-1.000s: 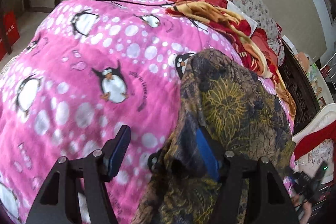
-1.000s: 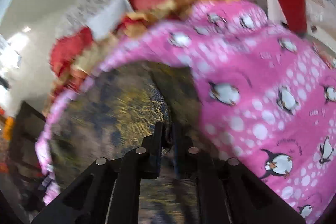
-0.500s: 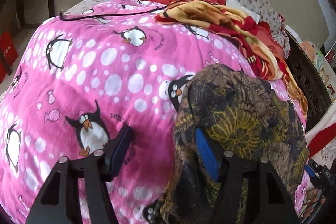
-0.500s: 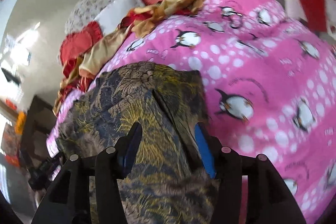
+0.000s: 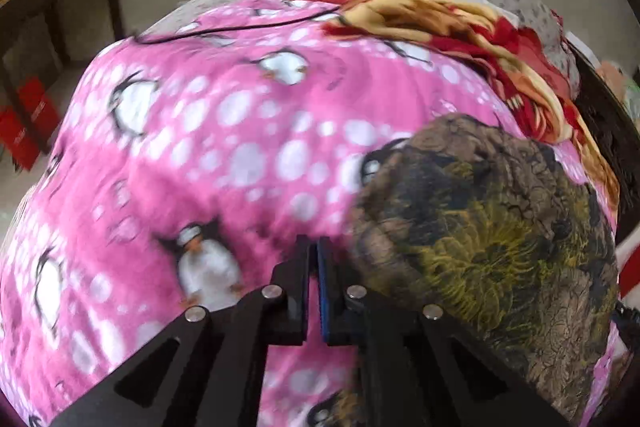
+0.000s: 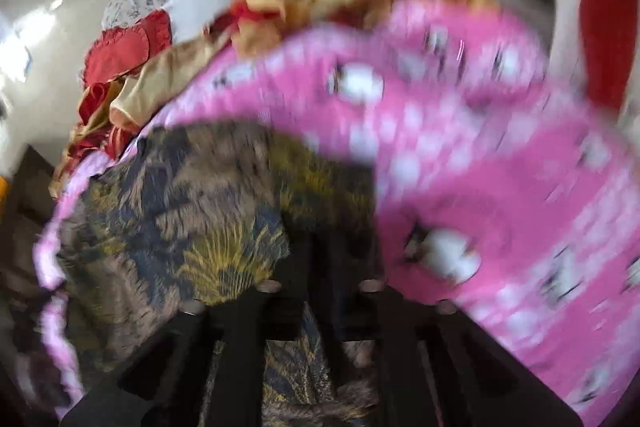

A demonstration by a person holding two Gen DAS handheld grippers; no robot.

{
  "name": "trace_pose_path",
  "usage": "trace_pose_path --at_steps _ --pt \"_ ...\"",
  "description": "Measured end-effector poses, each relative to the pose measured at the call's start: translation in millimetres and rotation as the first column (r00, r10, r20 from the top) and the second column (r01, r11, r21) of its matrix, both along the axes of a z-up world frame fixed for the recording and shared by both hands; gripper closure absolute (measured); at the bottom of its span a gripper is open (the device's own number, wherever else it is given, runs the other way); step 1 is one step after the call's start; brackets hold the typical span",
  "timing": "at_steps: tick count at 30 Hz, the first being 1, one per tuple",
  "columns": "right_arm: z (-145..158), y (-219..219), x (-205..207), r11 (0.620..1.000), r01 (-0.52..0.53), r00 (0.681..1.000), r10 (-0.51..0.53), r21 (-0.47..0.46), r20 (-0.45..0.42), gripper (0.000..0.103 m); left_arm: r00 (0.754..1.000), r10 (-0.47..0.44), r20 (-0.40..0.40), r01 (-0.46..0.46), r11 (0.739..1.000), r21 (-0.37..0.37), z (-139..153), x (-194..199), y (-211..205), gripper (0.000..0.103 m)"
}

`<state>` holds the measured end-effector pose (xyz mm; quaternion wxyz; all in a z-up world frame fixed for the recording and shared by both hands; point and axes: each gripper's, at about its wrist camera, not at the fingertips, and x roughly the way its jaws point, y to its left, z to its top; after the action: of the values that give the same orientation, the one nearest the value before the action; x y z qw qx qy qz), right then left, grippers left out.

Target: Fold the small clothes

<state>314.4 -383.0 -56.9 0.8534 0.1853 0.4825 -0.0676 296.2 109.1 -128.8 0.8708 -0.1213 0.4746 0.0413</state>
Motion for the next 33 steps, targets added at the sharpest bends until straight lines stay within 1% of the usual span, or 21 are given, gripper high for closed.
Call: trace_pose_path --at_steps 1,2,3,4,5,7,9,11,13,15,16,18,20,23,25,28,30,33 --pt "4.1 -2.9 -6.5 1.000 0.016 1.000 -0.016 -0.012 0.019 0.081 1.000 0.006 0.007 -0.006 1.000 -0.005 4.2 -3.8 2.9 0.086" --pt "10.2 -5.3 -13.3 0.999 0.030 0.999 -0.030 -0.017 0.045 0.076 1.000 0.007 0.030 -0.007 1.000 -0.011 12.8 -10.8 5.6 0.071" --pt "16.2 -7.5 -20.2 0.999 0.040 0.997 -0.040 -0.007 0.070 0.072 0.999 0.005 0.054 -0.004 1.000 -0.016 19.3 -17.5 7.0 0.065" --pt "25.0 -9.6 -27.7 0.999 0.040 0.994 -0.042 0.016 0.098 0.072 0.996 -0.003 0.091 0.004 1.000 -0.018 28.6 -27.9 7.5 0.057" --pt "30.5 -9.4 -32.1 0.999 0.038 0.993 -0.040 0.020 0.110 0.072 0.994 -0.009 0.108 0.011 1.000 -0.015 33.7 -34.4 7.8 0.054" --pt "43.9 -3.9 -42.1 1.000 0.020 0.991 -0.022 0.019 0.134 0.072 0.992 -0.054 0.118 0.055 0.998 -0.005 45.2 -54.7 5.4 0.052" --pt "56.5 2.4 -59.1 0.999 -0.020 0.988 0.014 0.036 0.153 0.072 0.990 -0.086 0.114 0.088 0.996 -0.013 52.0 -73.6 5.4 0.051" --pt "63.4 11.4 -80.3 0.997 -0.054 0.987 0.045 0.060 0.152 0.072 0.988 -0.108 0.110 0.111 0.994 -0.022 57.3 -97.2 6.1 0.049" --pt "66.3 19.7 -98.5 0.992 -0.091 0.986 0.079 0.083 0.144 0.071 0.986 -0.127 0.104 0.132 0.991 -0.038 58.8 -131.6 10.5 0.047" --pt "68.5 21.0 -131.8 0.989 -0.111 0.987 0.098 0.096 0.131 0.072 0.985 -0.138 0.103 0.143 0.989 -0.043 59.2 -163.1 14.2 0.046" --pt "68.2 18.9 -142.9 0.988 -0.110 0.987 0.096 0.108 0.131 0.072 0.985 -0.137 0.100 0.142 0.989 -0.046 58.2 -182.2 16.6 0.045" --pt "69.8 8.8 -182.6 0.985 -0.095 0.988 0.076 0.144 0.135 0.072 0.986 -0.135 0.097 0.140 0.989 -0.056 55.9 -214.2 20.7 0.043" --pt "69.9 2.1 -213.7 0.985 -0.083 0.990 0.064 0.151 0.129 0.072 0.989 -0.121 0.089 0.127 0.990 -0.060 51.9 -243.7 23.9 0.043" --pt "61.8 -3.8 -257.5 0.985 -0.082 0.994 0.069 0.152 0.089 0.072 0.993 -0.091 0.080 0.099 0.991 -0.093 41.1 -283.3 31.4 0.043" --pt "50.3 -6.1 -279.3 0.983 -0.078 0.996 0.070 0.167 0.052 0.072 0.996 -0.072 0.051 0.078 0.991 -0.110 31.8 -303.3 35.9 0.043" --pt "30.3 -8.8 -312.2 0.973 -0.066 0.998 0.065 0.221 0.014 0.072 0.998 -0.045 0.036 0.050 0.991 -0.120 26.6 -328.2 40.7 0.043" --pt "18.6 -8.2 -326.5 0.964 -0.067 0.998 0.070 0.259 -0.001 0.073 0.999 -0.038 0.033 0.041 0.992 -0.123 24.4 -344.4 44.2 0.043" --pt "3.2 -6.0 -338.0 0.958 -0.072 0.997 0.078 0.276 -0.011 0.077 0.999 -0.036 0.025 0.038 0.992 -0.119 20.4 -359.9 47.0 0.043"
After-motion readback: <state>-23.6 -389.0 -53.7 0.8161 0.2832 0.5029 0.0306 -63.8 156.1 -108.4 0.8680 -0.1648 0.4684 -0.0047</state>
